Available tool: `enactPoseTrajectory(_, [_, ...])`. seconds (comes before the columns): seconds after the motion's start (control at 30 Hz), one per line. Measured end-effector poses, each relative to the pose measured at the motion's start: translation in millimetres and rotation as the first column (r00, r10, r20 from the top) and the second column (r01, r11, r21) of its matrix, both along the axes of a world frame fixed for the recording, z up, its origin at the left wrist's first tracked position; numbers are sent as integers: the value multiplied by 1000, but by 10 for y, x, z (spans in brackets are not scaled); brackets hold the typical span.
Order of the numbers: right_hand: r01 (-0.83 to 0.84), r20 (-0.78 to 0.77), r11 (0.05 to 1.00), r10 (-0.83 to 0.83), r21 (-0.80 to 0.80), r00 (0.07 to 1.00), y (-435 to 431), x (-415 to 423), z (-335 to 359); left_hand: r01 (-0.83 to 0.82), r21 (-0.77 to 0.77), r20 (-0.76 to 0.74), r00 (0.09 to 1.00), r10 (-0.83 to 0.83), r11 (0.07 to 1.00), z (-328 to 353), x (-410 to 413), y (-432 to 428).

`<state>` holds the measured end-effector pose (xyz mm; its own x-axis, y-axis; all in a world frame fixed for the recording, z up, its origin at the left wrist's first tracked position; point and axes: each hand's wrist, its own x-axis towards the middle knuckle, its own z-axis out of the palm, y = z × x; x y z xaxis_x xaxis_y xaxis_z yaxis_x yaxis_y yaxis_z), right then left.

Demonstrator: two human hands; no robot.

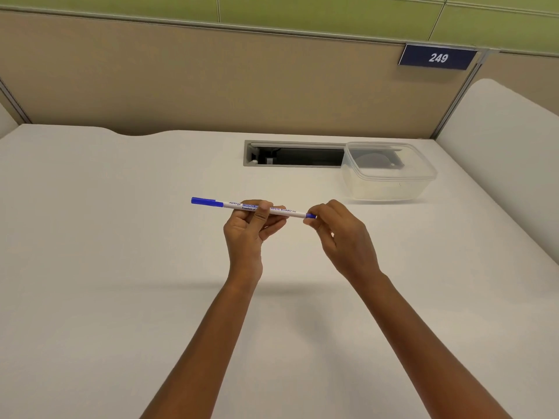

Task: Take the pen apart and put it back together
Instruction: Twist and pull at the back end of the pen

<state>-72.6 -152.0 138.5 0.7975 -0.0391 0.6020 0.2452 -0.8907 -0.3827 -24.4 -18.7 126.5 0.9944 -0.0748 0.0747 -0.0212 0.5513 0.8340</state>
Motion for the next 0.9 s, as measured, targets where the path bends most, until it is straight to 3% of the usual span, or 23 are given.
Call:
enactPoseTrajectory(0.1, [-42, -96, 971, 66, 235, 993, -3, 4, 29, 20, -7, 4, 1000, -20, 1000, 2, -3, -5])
enactPoseTrajectory(0.17, [-26, -177, 892, 118, 452, 977, 30, 17, 49, 30, -5, 9, 999, -30, 1000, 12, -1, -11])
enactPoseTrajectory(0.23, [3, -211, 736, 190, 677, 959, 67, 32, 75, 34, 0, 13, 999, -34, 999, 18, -2, -22])
enactPoseTrajectory(0.33, [148, -296, 387, 357, 910, 886, 81, 56, 125, 26, 17, 24, 999, -26, 1000, 21, -3, -36])
enactPoseTrajectory(0.4, [236, -363, 320, 427, 917, 829, 85, 59, 147, 21, 22, 26, 999, -21, 1000, 17, 1, -36])
enactPoseTrajectory(0.43, [250, -395, 364, 409, 897, 823, 89, 54, 152, 19, 18, 22, 1000, -19, 1000, 15, 4, -31])
enactPoseTrajectory(0.5, [213, -425, 551, 290, 807, 857, 108, 33, 142, 11, 6, 10, 1000, -12, 1000, 13, 11, -21])
enactPoseTrajectory(0.57, [141, -377, 744, 157, 653, 913, 123, 1, 110, 0, -2, -4, 1000, 0, 1000, 11, 19, -16])
enactPoseTrajectory(0.63, [94, -308, 870, 69, 484, 949, 113, -26, 71, -9, -3, -17, 1000, 9, 1000, 9, 25, -18])
enactPoseTrajectory(0.8, [69, -130, 984, -47, 166, 990, 74, -44, 83, -11, -2, -26, 1000, 11, 1000, 4, 15, -25])
enactPoseTrajectory(0.9, [69, -110, 985, -52, 158, 993, 53, -43, 87, 1, -15, -26, 1000, -2, 1000, 12, 10, -33])
